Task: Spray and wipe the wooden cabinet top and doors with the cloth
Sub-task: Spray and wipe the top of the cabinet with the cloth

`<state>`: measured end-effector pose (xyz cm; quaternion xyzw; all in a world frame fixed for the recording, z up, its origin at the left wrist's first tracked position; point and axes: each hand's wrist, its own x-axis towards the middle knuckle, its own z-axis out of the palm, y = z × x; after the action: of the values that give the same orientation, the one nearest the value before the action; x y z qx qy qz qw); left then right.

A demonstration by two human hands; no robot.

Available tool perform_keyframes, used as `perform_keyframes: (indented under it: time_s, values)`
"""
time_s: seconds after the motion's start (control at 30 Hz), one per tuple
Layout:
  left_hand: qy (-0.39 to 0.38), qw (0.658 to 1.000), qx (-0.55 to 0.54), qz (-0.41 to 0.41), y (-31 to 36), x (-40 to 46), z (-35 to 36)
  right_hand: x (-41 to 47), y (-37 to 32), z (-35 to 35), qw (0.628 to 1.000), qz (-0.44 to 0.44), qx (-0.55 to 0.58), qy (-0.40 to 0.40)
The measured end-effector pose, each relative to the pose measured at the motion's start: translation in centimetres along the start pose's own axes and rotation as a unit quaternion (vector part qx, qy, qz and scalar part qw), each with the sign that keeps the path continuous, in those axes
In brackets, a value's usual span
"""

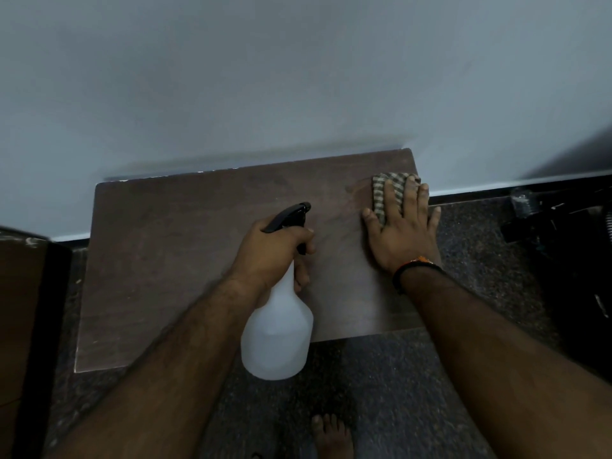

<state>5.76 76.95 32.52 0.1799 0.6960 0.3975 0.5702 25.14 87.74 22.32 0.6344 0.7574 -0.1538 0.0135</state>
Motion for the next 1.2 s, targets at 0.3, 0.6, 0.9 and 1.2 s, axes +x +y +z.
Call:
perform_keyframes:
  time_s: [0.3,0.6,0.9,1.2]
  values:
    - [0.006,1.000,-0.016,0.006,-1.0,-0.5,-0.1,0.1,0.1,0.2,1.000,-0.017,-0.013,-0.003]
    - [-0.005,1.000,-0.015,0.003,-2.7,-0.8,-0.1,0.1,0.1,0.3,0.999,-0.028,-0.024,0.012]
    - [-0.006,1.000,-0.010,0.008,-4.1,-1.2,-0.3,0.0,0.0,0.4,0.999,-0.029,-0.031,0.024]
    - [-0.003,0.999,-0.013,0.033,-4.6,-1.3,-0.8,0.1,-0.1,0.6,0.998,-0.028,-0.040,0.032]
